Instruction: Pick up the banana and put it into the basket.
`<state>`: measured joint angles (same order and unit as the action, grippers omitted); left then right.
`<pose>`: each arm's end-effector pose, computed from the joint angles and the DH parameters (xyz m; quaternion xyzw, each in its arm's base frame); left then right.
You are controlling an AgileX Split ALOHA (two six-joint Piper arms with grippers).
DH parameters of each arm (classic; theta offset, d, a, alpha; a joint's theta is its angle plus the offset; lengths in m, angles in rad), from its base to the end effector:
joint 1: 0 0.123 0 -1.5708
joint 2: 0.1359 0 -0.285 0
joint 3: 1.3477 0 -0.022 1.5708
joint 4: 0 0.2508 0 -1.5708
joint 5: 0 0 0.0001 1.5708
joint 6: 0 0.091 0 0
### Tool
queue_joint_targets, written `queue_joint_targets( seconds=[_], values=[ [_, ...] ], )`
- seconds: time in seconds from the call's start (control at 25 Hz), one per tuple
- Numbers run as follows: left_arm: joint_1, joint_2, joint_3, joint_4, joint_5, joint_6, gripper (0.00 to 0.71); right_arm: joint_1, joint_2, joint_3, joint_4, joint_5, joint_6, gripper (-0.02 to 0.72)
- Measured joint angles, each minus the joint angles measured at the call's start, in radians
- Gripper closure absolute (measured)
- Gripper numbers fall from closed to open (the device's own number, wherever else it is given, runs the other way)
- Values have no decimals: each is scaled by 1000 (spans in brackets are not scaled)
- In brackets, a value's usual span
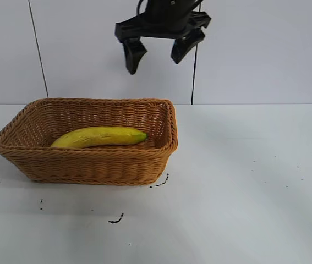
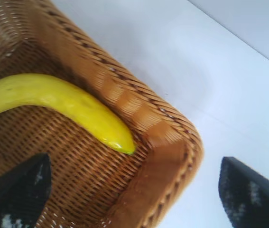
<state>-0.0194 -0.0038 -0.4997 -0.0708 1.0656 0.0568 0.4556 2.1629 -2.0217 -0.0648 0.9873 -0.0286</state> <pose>-0.0058 -0.0055 0.2770 0.0340 0.8524 -0.0256 0.5212 0.4396 0.2099 0.2658 -0.2411 0.9341 0.0253 0.2621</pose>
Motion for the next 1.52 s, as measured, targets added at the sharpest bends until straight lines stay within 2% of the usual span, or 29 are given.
queue_joint_targets(
  seconds=[0.44, 0.6, 0.68, 0.8, 1.0, 1.2, 1.52],
  values=[
    [0, 0, 0, 0, 1, 0, 17, -325, 0, 0, 3, 64, 29, 46],
    [0, 0, 0, 0, 1, 0, 17, -427, 0, 0, 7, 127, 29, 46],
    [0, 0, 0, 0, 1, 0, 17, -458, 0, -2, 19, 186, 29, 46],
    [0, 0, 0, 0, 1, 0, 17, -481, -3, 3, 32, 223, 29, 46],
    [0, 0, 0, 0, 1, 0, 17, -486, -65, 89, 46, 224, 29, 46],
    [0, 0, 0, 0, 1, 0, 17, -486, -247, 300, 82, 224, 29, 46],
    [0, 0, 0, 0, 1, 0, 17, -486, -663, 705, 86, 225, -5, 46]
  ],
)
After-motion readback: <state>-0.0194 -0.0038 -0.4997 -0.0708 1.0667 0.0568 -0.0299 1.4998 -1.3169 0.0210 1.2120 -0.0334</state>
